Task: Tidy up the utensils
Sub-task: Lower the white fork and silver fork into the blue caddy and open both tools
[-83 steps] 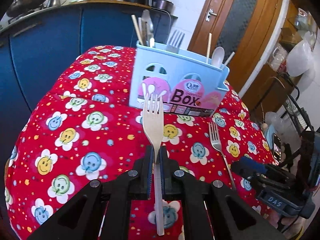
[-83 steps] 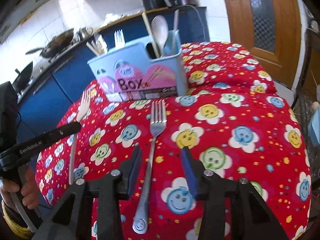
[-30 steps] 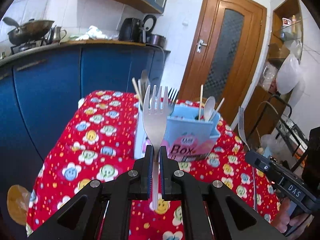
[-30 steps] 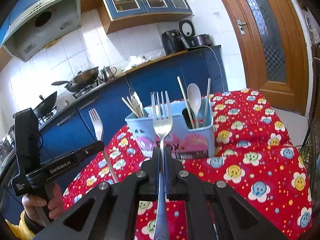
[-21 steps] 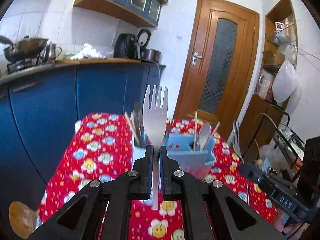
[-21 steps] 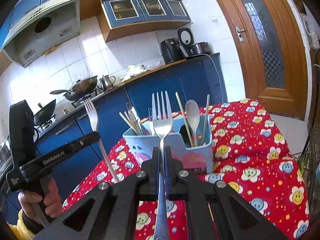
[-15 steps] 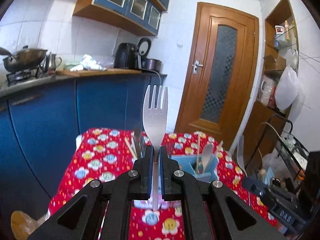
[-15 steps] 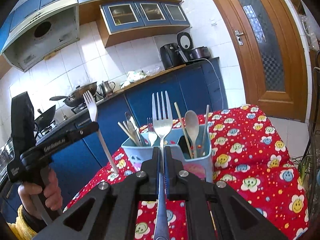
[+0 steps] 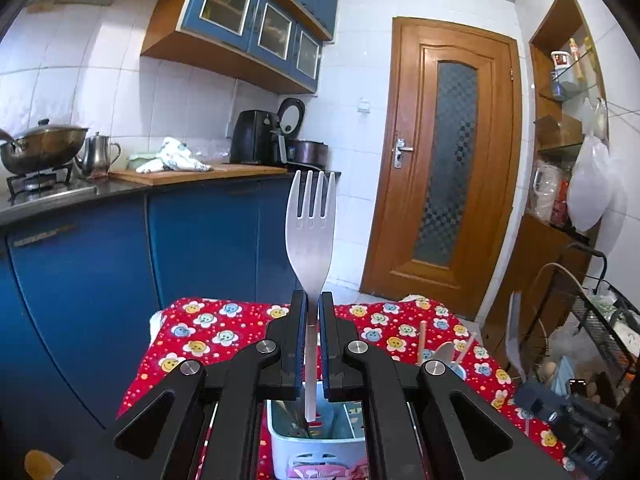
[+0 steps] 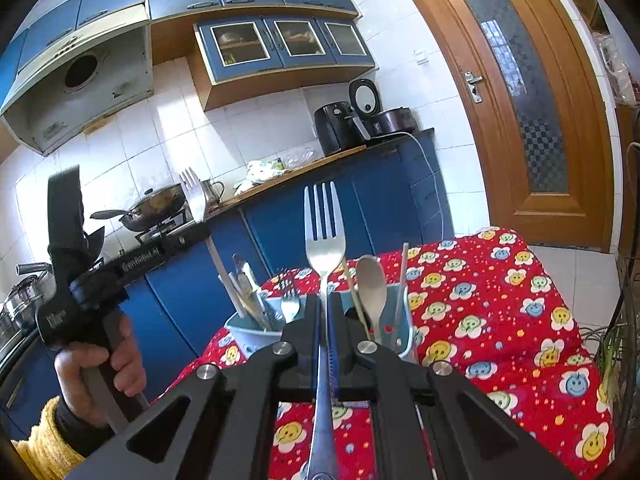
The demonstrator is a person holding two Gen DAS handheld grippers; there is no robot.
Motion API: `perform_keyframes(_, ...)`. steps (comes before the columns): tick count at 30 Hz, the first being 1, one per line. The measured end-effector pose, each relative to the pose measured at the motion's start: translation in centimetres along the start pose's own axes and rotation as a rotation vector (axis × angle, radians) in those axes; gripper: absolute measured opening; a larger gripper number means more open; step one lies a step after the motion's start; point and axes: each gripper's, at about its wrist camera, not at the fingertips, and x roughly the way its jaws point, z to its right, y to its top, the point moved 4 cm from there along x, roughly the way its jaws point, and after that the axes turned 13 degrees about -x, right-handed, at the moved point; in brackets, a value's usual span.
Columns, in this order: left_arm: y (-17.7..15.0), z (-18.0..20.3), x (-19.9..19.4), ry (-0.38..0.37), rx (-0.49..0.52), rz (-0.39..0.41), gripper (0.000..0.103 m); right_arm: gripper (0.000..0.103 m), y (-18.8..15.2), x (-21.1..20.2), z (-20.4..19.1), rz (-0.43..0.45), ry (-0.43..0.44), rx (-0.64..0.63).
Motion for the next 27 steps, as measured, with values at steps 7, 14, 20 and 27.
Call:
perform_keyframes(7,-1.8,-0.9,2.3,0.007,-0.016,-0.053,0.006,0.005,1.5,1.9,1.3,0.065,-0.040,-0.003)
perform_keyframes(14,-3.1,-1.5,3.5,0.013,-0.020,-0.070,0.006,0.005,2.7,4.8,1.9,0.132,-0.079,-0.058)
perform_keyframes(20,-4.0,-1.5,3.9,0.009,-0.022,-0.082,0.006,0.005,2.5,7.5,2.2,0.155,-0.125,-0.109)
perform_keyframes(27,-4.6,-1.7,4.7,0.006,-0.030,-0.092,0.006,0.005,1.4,8.9,1.9,0.165,-0.130,-0.146)
